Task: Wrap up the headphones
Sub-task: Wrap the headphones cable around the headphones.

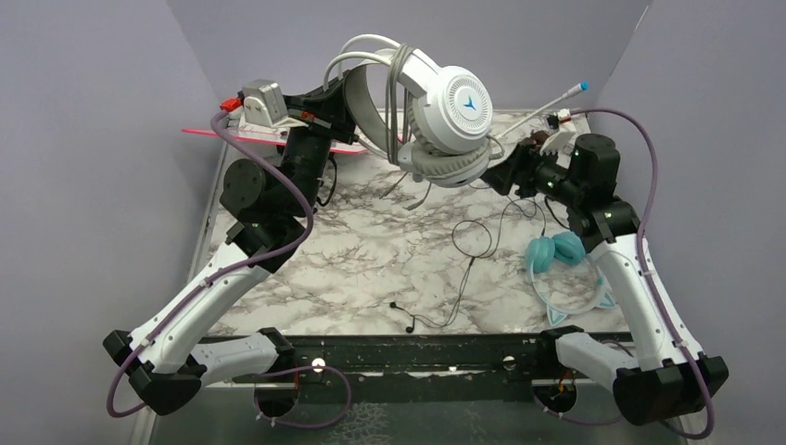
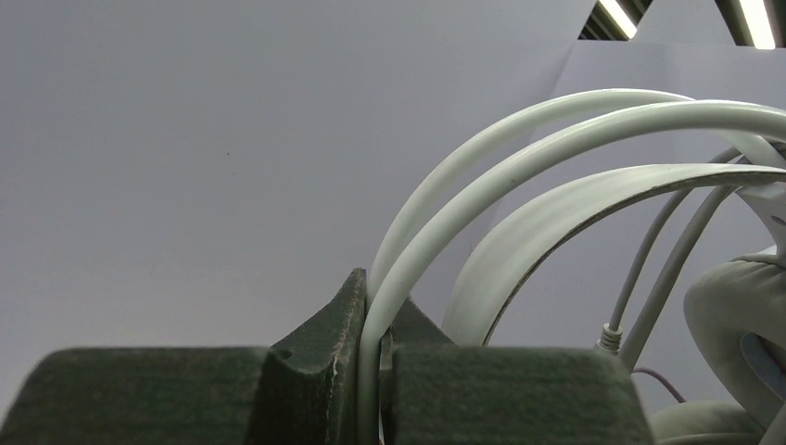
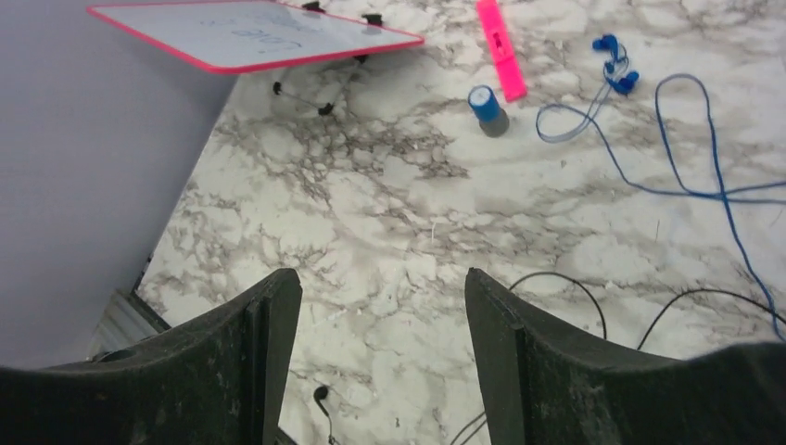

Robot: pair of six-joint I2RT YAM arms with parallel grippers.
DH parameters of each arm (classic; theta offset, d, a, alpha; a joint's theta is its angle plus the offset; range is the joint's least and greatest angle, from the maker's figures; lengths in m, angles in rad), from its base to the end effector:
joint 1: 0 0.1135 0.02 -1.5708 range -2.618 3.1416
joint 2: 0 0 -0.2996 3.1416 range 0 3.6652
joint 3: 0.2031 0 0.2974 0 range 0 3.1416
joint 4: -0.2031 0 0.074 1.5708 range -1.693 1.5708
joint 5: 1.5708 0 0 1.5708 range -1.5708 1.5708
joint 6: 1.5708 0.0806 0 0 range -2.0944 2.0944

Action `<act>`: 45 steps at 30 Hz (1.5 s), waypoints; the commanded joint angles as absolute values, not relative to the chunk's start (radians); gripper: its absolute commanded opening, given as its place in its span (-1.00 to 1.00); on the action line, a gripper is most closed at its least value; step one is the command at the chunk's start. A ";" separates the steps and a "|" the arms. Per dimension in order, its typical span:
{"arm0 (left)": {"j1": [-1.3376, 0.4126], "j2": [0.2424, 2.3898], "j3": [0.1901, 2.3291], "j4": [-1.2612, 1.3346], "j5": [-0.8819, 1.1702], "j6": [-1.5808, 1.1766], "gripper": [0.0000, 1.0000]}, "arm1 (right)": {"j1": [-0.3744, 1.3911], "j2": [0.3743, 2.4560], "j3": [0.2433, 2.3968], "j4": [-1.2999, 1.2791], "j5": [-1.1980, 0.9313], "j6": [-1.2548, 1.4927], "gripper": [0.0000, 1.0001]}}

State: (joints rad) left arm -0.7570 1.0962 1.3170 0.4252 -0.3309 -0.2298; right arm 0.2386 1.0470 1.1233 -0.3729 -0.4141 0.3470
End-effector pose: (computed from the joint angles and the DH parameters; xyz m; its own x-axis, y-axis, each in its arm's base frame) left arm 0.2172 -0.1692 0.5928 0.3211 -0.5997 -0.7330 0.5485 0.7487 -0.3723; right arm 0.2813 0.1018 0.4118 -0.4678 0.2066 -0.8593 -0.4585 0.7745 0.4358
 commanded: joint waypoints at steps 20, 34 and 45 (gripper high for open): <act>-0.759 1.054 1.475 0.208 -0.406 -0.566 -1.00 | 0.262 1.375 1.198 1.009 -1.124 0.996 0.96; -0.758 1.085 1.477 0.190 -0.263 -0.714 -1.00 | 0.324 1.667 1.614 1.335 -1.134 1.444 0.85; -0.758 1.108 1.488 0.193 -0.225 -0.746 -1.00 | 0.431 1.707 1.697 1.249 -1.124 1.375 0.69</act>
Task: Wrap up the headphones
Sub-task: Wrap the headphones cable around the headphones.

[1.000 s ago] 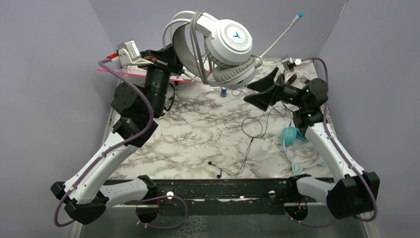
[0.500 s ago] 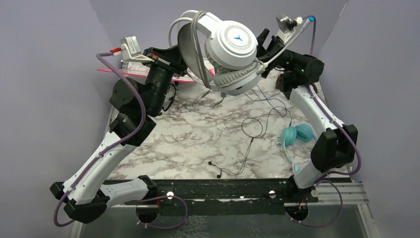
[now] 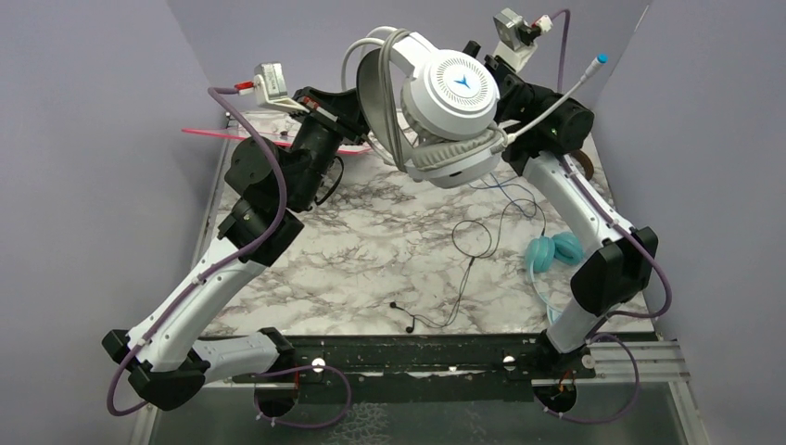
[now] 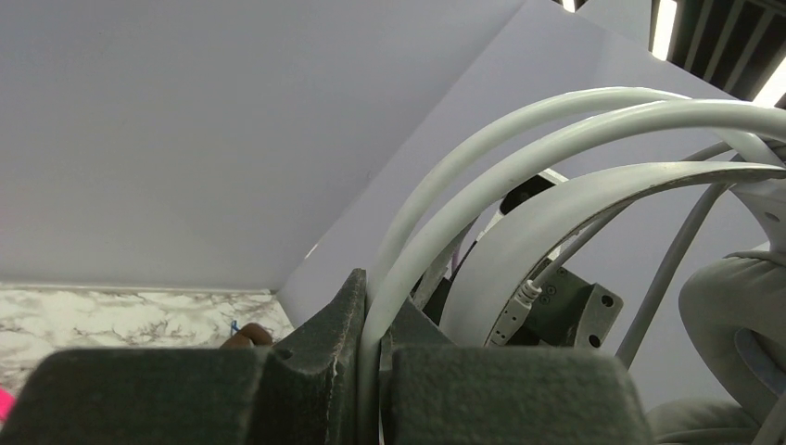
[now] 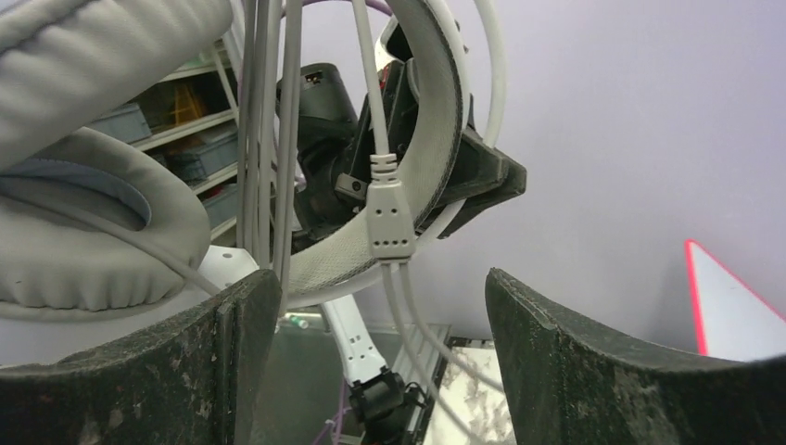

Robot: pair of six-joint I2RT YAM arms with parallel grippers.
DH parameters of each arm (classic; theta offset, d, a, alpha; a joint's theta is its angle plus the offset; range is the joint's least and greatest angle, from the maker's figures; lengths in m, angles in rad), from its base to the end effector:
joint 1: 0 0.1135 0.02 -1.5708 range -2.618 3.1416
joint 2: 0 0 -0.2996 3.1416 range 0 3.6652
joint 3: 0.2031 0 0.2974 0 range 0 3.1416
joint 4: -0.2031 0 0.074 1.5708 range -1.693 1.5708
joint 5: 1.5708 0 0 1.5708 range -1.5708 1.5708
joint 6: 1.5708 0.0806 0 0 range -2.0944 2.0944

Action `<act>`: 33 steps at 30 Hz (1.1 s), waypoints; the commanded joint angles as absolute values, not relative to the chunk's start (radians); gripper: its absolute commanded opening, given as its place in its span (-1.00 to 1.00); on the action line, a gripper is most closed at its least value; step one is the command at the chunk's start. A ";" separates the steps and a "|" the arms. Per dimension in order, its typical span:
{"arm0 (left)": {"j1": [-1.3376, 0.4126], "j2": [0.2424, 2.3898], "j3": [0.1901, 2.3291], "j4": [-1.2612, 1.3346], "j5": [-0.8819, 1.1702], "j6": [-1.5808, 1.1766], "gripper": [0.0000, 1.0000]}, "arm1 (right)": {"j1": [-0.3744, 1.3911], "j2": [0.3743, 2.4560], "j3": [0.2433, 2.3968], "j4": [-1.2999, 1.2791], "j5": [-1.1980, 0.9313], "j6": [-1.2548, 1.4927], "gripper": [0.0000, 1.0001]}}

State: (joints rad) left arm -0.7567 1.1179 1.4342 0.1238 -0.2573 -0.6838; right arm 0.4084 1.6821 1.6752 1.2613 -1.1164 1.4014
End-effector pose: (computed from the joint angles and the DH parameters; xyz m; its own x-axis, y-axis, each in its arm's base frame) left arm 0.2210 -0.1804 0.5952 -0.0736 -0.7708 -0.6328 0.5806 0.4828 -0.6556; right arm 0.3191 0.2170 0.5732 -0.2777 0.3512 -0.8942 -0.9324 -0.3228 0.1627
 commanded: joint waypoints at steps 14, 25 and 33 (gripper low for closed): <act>-0.758 1.109 1.506 0.204 -0.211 -0.755 -1.00 | 0.463 1.709 1.558 1.427 -1.126 1.418 0.07; -0.758 1.108 1.514 0.202 -0.199 -0.759 -1.00 | 0.499 1.732 1.569 1.454 -1.106 1.399 0.34; -0.758 1.111 1.519 0.212 -0.192 -0.767 -1.00 | 0.515 1.726 1.541 1.471 -1.108 1.392 0.14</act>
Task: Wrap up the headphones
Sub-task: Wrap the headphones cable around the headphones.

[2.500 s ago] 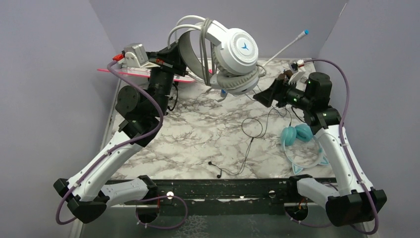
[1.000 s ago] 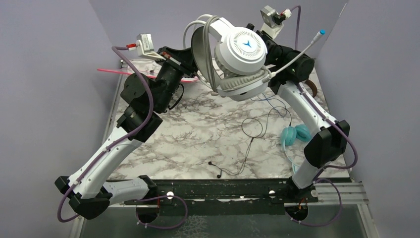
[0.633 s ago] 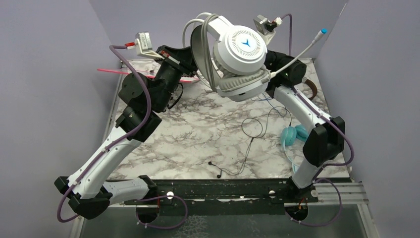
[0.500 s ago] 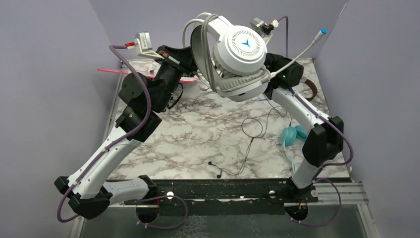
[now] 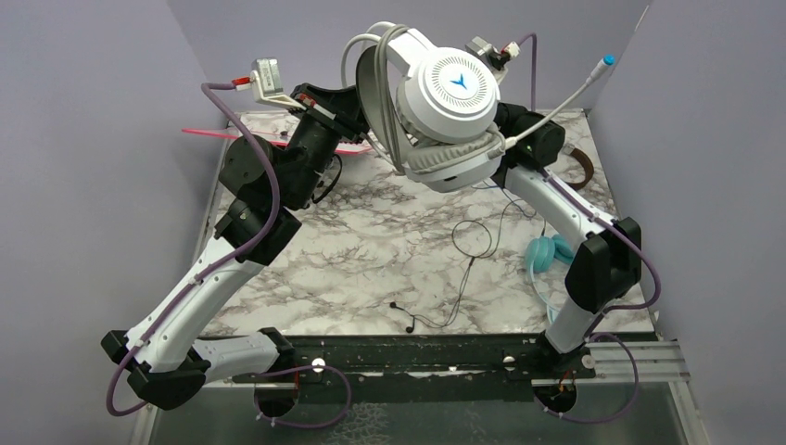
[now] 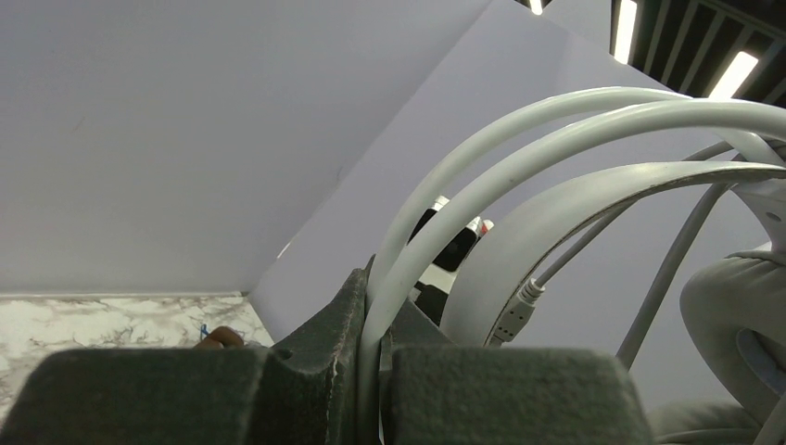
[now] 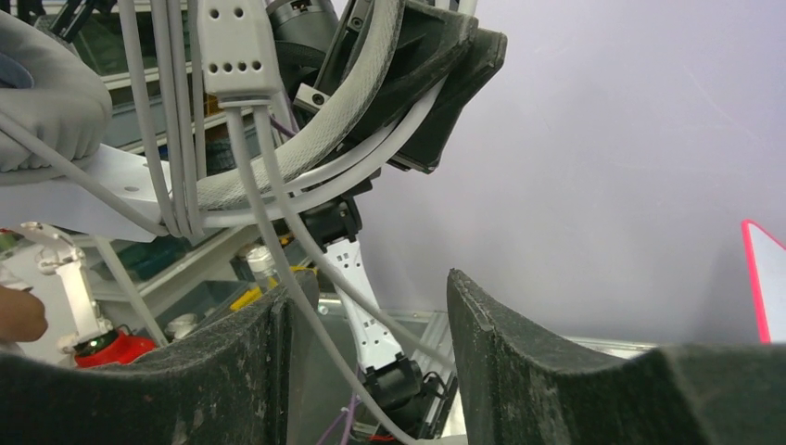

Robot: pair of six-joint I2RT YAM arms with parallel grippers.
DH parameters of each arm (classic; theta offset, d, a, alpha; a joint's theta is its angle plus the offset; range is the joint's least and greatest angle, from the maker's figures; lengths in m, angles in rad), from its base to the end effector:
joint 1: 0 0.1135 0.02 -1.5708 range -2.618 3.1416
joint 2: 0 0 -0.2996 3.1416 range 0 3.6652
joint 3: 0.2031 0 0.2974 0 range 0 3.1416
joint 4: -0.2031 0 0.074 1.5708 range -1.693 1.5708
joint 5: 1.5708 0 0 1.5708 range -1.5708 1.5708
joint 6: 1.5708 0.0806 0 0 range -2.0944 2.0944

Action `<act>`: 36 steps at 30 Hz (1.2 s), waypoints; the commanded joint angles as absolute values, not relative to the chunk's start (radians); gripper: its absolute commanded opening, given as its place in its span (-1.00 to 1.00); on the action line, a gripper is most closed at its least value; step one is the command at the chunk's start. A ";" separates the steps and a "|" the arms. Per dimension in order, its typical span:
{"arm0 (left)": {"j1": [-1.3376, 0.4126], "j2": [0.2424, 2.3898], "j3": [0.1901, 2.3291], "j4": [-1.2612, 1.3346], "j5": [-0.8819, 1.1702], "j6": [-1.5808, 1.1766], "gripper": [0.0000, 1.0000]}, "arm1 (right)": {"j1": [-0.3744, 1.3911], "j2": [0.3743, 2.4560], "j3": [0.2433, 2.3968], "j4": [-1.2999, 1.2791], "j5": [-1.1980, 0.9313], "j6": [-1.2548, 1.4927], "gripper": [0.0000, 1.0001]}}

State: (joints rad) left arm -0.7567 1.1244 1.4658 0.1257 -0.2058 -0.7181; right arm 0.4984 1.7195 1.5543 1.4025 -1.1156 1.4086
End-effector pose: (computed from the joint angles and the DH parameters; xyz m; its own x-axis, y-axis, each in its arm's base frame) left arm 0.2160 -0.1813 0.6066 -0.1083 -0.7835 -0.6118 0.6216 0.4269 -0.6568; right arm 0.3144 0.2535 0.5245 -0.3282 0.3153 -0.8904 -0.8947 -0.4061 0.1860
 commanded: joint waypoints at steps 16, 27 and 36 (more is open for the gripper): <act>-0.758 1.109 1.528 0.218 -0.189 -0.765 -1.00 | 0.559 1.761 1.536 1.527 -1.091 1.411 0.12; -0.759 1.111 1.532 0.220 -0.190 -0.761 -1.00 | 0.581 1.772 1.510 1.587 -1.069 1.435 -0.15; -0.758 1.100 1.475 0.315 -0.350 -0.722 -1.00 | 0.609 1.682 1.221 1.697 -0.870 1.464 -0.98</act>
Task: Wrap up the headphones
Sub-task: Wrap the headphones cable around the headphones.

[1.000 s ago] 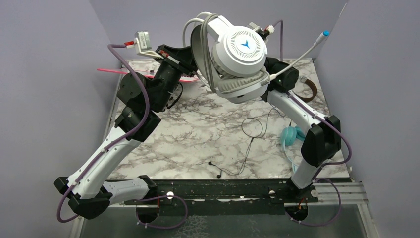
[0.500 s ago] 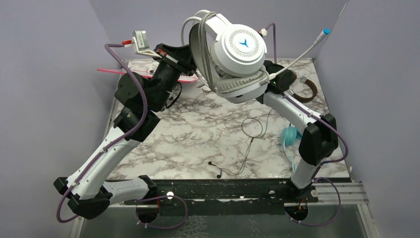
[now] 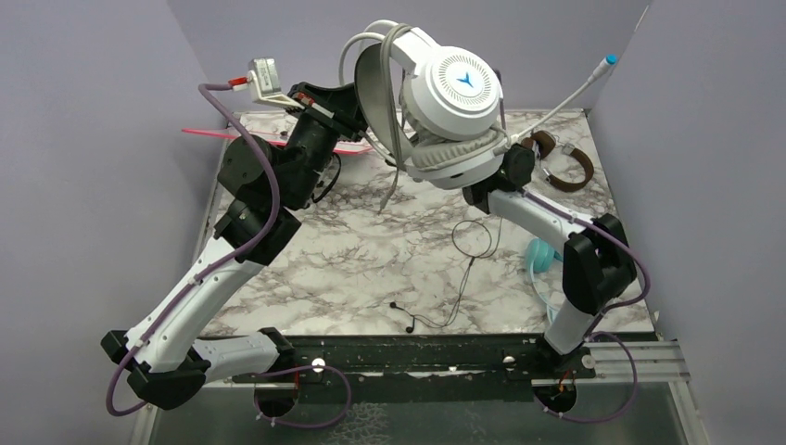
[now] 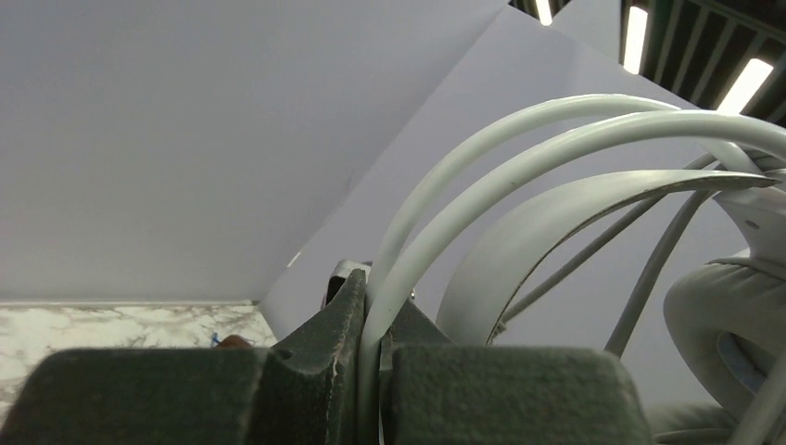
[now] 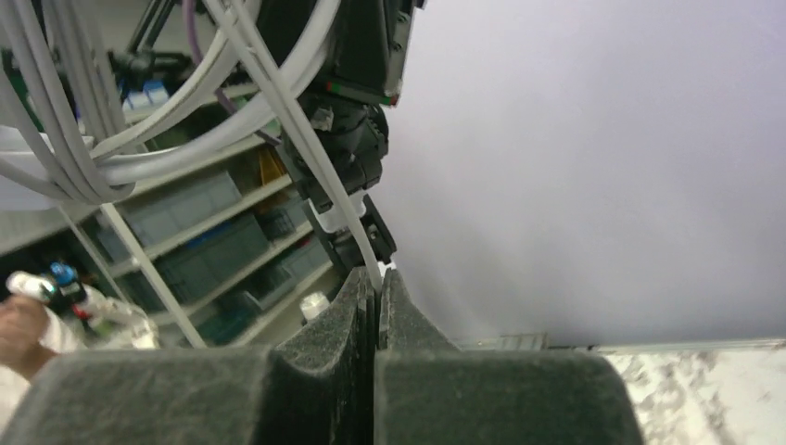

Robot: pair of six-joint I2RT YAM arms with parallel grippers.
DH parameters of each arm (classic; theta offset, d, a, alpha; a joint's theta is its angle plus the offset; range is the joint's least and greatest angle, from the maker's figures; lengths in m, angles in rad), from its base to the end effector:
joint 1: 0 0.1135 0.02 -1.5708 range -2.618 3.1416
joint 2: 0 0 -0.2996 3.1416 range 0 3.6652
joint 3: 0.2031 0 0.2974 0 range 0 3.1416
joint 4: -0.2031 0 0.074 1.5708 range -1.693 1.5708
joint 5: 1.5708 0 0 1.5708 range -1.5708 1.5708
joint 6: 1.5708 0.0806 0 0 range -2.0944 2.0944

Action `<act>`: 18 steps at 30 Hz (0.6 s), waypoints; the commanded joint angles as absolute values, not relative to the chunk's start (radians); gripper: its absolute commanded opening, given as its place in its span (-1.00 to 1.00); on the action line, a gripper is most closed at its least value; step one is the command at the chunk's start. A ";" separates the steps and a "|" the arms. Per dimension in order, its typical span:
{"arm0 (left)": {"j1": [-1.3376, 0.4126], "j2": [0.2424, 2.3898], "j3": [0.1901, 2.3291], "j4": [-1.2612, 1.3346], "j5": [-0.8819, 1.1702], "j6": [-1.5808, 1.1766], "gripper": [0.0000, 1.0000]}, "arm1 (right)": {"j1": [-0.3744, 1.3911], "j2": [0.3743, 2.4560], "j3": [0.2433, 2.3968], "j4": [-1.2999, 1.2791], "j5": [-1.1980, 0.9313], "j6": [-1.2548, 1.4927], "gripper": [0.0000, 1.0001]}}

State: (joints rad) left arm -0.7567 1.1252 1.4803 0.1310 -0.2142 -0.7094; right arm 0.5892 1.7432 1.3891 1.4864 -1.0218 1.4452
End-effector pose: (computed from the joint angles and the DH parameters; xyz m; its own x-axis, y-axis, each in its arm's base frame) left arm 0.2140 -0.1785 0.6127 -0.0902 -0.7902 -0.6062 0.6266 0.4281 -0.6513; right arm 0.3066 0.2876 0.4690 -0.4921 0.2938 -0.8194 -0.8208 -0.4700 0.3245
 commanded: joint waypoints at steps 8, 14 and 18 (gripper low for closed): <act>-0.758 1.192 1.388 0.566 -0.638 -0.450 -1.00 | 0.728 1.469 0.833 1.515 -0.270 1.533 -0.98; -0.758 1.261 1.277 0.750 -0.766 -0.260 -1.00 | 0.823 1.297 0.829 0.712 -0.102 1.893 -0.98; -0.759 1.291 1.183 0.847 -0.810 -0.155 -1.00 | 0.834 1.288 0.746 0.735 -0.101 2.053 -0.98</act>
State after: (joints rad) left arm -0.7647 1.2739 1.2442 0.5671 -0.6678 -0.2859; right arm 0.8017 1.2991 0.8154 0.9451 -0.1535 1.8091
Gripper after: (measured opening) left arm 0.059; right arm 0.035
